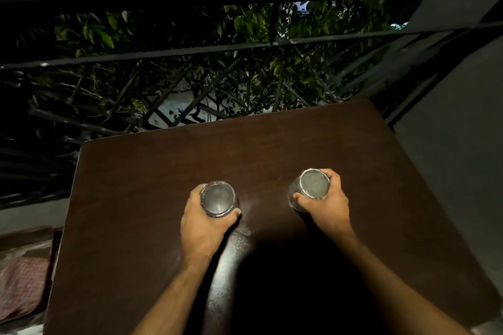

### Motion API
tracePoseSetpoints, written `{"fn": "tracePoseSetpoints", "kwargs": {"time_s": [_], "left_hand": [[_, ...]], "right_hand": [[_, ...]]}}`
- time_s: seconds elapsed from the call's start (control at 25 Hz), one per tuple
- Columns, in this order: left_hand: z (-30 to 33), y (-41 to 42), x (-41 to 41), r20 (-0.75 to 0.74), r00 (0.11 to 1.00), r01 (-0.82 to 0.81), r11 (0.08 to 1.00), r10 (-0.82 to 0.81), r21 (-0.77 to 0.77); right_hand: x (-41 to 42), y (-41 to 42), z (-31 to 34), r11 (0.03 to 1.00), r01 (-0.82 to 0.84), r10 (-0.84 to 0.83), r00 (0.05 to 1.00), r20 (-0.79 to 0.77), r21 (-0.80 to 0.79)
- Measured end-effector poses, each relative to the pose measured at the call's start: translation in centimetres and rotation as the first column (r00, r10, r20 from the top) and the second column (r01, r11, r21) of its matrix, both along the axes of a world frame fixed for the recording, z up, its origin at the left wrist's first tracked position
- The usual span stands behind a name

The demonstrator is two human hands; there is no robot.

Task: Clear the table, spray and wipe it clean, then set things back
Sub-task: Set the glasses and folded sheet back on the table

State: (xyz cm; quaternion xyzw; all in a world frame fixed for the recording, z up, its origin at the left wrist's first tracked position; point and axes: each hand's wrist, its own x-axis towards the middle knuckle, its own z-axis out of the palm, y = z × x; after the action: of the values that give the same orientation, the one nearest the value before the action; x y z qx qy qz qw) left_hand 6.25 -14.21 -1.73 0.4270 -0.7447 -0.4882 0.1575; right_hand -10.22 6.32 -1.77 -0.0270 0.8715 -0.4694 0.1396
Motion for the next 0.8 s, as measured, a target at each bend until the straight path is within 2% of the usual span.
{"fn": "tracePoseSetpoints", "kwargs": {"time_s": [0.52,0.8], "left_hand": [[-0.51,-0.02,0.83,0.039,0.999,0.001,1.000,0.000,-0.017],[-0.71,-0.14,0.65,0.035,0.999,0.011,1.000,-0.010,-0.029]], "right_hand": [[-0.04,0.92,0.09,0.995,-0.095,0.094,0.995,0.032,0.035],[0.23,0.83,-0.34,0.997,-0.071,0.071,0.997,0.004,0.026]]}}
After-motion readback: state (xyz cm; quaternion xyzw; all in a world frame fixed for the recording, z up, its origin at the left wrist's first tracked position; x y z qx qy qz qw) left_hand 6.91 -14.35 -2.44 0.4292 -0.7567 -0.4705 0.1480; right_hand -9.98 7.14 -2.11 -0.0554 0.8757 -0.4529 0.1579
